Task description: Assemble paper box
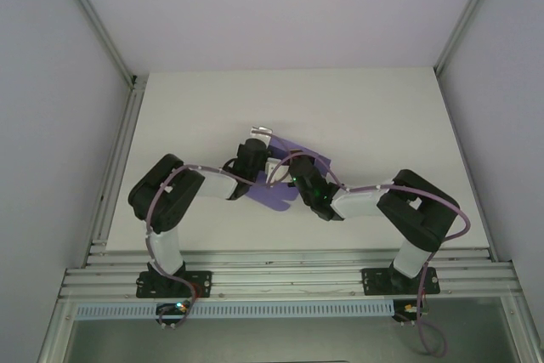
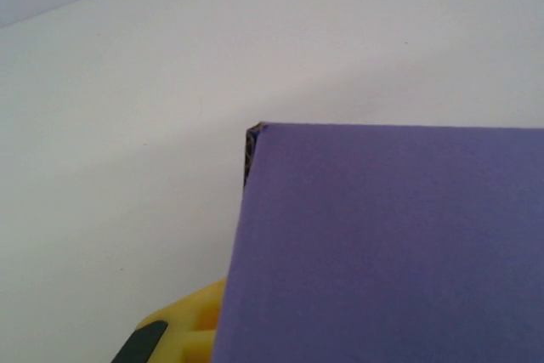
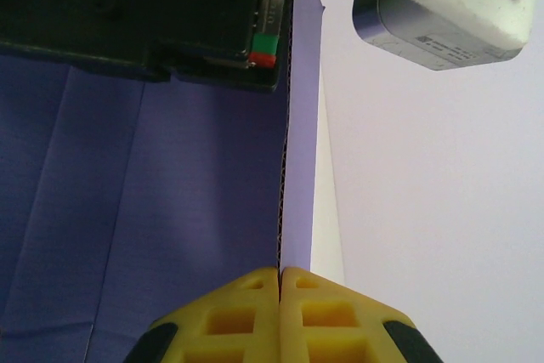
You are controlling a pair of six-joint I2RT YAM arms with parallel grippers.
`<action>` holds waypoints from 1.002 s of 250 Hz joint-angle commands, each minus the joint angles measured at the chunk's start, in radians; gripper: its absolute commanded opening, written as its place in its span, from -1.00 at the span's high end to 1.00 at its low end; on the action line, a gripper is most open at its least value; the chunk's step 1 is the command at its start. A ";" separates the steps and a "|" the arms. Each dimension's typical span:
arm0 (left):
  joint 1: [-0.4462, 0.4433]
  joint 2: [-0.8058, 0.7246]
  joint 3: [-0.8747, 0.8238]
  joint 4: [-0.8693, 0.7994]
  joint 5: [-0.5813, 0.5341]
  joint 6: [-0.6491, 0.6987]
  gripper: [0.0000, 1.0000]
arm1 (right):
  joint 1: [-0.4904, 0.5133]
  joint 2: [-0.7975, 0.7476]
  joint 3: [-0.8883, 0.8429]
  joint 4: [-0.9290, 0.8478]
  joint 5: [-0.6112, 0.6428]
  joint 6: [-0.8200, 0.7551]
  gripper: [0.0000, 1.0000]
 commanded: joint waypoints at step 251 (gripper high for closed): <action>0.217 -0.126 -0.176 0.070 0.526 -0.190 -0.20 | -0.010 -0.020 0.017 -0.227 -0.048 0.118 1.00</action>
